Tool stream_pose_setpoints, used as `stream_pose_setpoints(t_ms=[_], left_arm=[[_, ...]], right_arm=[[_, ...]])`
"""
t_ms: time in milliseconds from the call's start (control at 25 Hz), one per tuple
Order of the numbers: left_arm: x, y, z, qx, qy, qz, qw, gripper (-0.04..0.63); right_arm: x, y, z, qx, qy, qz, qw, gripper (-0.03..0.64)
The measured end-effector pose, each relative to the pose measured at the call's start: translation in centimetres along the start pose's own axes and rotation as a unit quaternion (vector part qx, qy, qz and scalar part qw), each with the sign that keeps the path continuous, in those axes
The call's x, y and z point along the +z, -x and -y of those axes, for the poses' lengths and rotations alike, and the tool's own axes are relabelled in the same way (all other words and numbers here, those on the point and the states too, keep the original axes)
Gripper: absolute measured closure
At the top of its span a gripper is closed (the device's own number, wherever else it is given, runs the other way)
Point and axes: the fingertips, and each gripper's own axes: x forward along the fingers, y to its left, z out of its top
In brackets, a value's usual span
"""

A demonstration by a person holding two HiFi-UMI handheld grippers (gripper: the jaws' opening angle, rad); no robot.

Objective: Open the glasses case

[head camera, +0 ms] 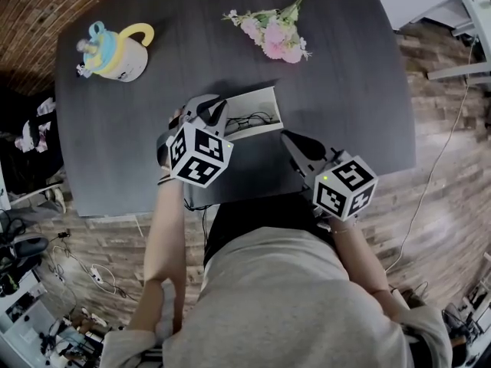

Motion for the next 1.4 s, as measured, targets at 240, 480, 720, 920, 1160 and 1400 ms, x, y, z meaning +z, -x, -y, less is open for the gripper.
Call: stream_pose_setpoints(t_ms=[240,480,720,920,1160,1400], left_arm=[[0.0,-0.6,-0.6,0.015,0.015,-0.008,0.9997,0.546],[0.2,-0.3,-0.6,0.025,0.044,0.006,0.9987,0.541],[1.7,1.2,-0.2,0.023,0.070,0.048,0.9961,0.413],[3.0,4.0,-1.1,0.035,0.127,0.088,0.9874,0.411],[4.0,7.9,-1.9,0.046,0.218,0.151,0.9631,0.458],[4.7,10.7,-1.8,0.043,0.313,0.225,0.9219,0.543]], right_arm=[[0.0,-0.3,-0.1,0.006,0.001,-0.002,1.000,0.609],[0.5,-0.2,0.1,0.005,0.007,-0.002,1.000,0.609],[1.7,-0.1,-0.5,0.009,0.029,0.008,1.000,0.609],[3.5,-0.2,-1.7,0.012,0.051,0.029,0.998,0.609],[6.1,0.3,-2.5,0.011,0.084,0.055,0.995,0.609],[8.4,0.3,-2.9,0.022,0.126,0.053,0.990,0.609]])
